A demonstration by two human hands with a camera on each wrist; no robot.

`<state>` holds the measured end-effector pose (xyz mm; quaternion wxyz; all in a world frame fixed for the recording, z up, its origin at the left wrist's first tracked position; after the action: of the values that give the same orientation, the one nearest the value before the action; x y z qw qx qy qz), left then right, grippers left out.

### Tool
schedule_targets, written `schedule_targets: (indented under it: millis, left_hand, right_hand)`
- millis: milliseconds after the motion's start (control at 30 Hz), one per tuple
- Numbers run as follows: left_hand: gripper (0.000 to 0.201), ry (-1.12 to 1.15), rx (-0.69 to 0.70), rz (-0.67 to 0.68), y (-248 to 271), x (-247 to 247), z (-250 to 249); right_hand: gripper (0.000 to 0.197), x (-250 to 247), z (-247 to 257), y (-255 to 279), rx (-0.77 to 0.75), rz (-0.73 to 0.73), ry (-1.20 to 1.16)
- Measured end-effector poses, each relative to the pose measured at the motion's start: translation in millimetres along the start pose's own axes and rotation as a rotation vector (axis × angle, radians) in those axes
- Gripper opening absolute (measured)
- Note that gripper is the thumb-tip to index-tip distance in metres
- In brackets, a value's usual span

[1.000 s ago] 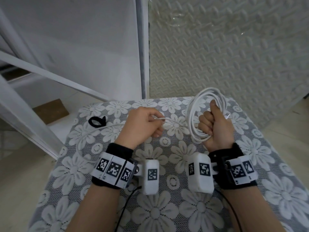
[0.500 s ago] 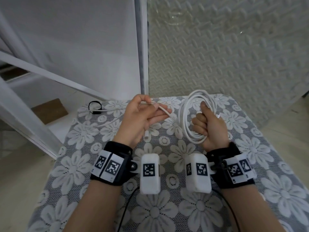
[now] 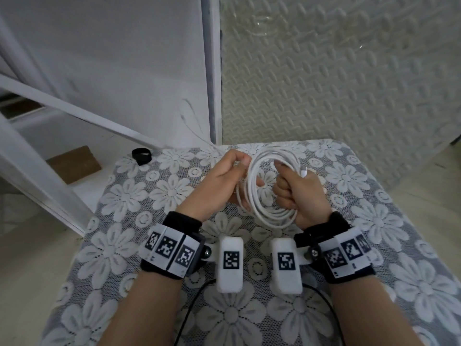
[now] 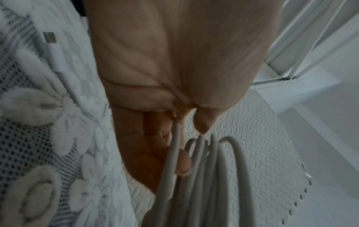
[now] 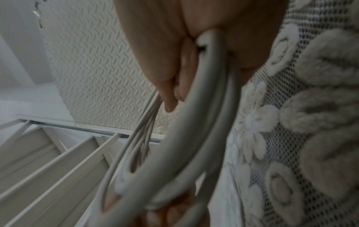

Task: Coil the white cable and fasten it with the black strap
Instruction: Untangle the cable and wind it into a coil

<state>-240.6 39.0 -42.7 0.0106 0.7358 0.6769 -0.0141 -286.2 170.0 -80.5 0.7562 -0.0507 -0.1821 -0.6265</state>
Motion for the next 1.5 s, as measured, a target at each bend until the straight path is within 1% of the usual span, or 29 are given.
schedule_targets:
  millis: [100, 200, 267, 333, 400, 467, 500, 533, 567, 600, 700, 733, 900, 1033, 1167, 1267, 1333, 1500]
  left_hand:
    - [0.049, 0.028, -0.003, 0.022, 0, 1, -1]
    - [0.062, -0.027, 0.02, 0.082, 1, 5, -5]
    - [0.059, -0.088, 0.023, 0.098, 2, 7, -5]
    - [0.055, -0.18, 0.037, 0.101, 2, 9, -5]
    - [0.052, -0.238, 0.067, 0.106, 3, 11, -7]
    - [0.046, -0.268, 0.073, 0.09, 2, 10, -7]
    - [0.047, -0.291, 0.075, 0.081, 2, 10, -6]
    - [0.053, -0.315, 0.079, 0.07, 1, 8, -6]
    - [0.059, -0.337, 0.08, 0.058, 0, 7, -5]
    - [0.06, -0.343, 0.08, 0.047, 0, 5, -4]
    - [0.039, -0.247, 0.089, 0.04, 0, 4, -5]
    - [0.038, -0.203, 0.097, 0.036, 0, 4, -6]
    - [0.045, -0.141, 0.122, 0.021, -1, 4, -9]
    - [0.046, -0.147, 0.128, 0.056, -2, 9, -6]
    - [0.047, -0.088, 0.125, 0.109, -2, 16, -3]
    - [0.053, -0.035, 0.109, 0.155, 0, 22, -4]
    - [0.061, -0.01, 0.107, 0.176, 1, 23, -7]
    - [0.088, -0.006, 0.164, 0.137, 2, 20, -17]
  right_hand:
    - [0.037, -2, 1, 0, 0.003, 0.001, -0.004]
    - [0.041, -1, 3, 2, -0.003, -0.007, 0.036]
    - [0.043, 1, 4, 4, -0.01, -0.015, 0.087]
    - [0.041, 3, 5, 7, -0.009, -0.015, 0.136]
    - [0.036, 4, 6, 8, -0.005, -0.005, 0.177]
    - [0.025, 6, 6, 9, -0.003, 0.006, 0.205]
    - [0.021, 7, 6, 9, -0.003, 0.015, 0.212]
    - [0.021, 8, 5, 9, -0.003, 0.025, 0.214]
    - [0.024, 9, 5, 9, -0.001, 0.031, 0.213]
    - [0.029, 9, 5, 9, 0.0, 0.034, 0.21]
    - [0.036, 9, 4, 10, 0.0, 0.034, 0.207]
    - [0.036, 10, 4, 10, 0.001, 0.037, 0.211]
    - [0.031, 13, 1, 9, 0.004, 0.067, 0.227]
    - [0.029, 13, 0, 10, 0.011, 0.063, 0.255]
    - [0.033, 15, 2, 11, 0.005, 0.053, 0.275]
    - [0.033, 15, 4, 12, 0.0, 0.055, 0.282]
    - [0.033, 17, 6, 13, -0.012, 0.059, 0.288]
    - [0.031, 17, 15, 15, -0.052, 0.03, 0.312]
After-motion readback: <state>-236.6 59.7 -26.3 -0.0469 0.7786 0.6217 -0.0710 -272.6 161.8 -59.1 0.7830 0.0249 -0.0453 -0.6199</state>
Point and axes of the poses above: each hand's wrist, its own y-axis away from the middle knuckle, its own x-axis out of the palm, z = x × y, the point moved 9 cm from there along -y, towards the middle knuckle, and after that the axes turned 1 degree about x, right-handed, at the moved point
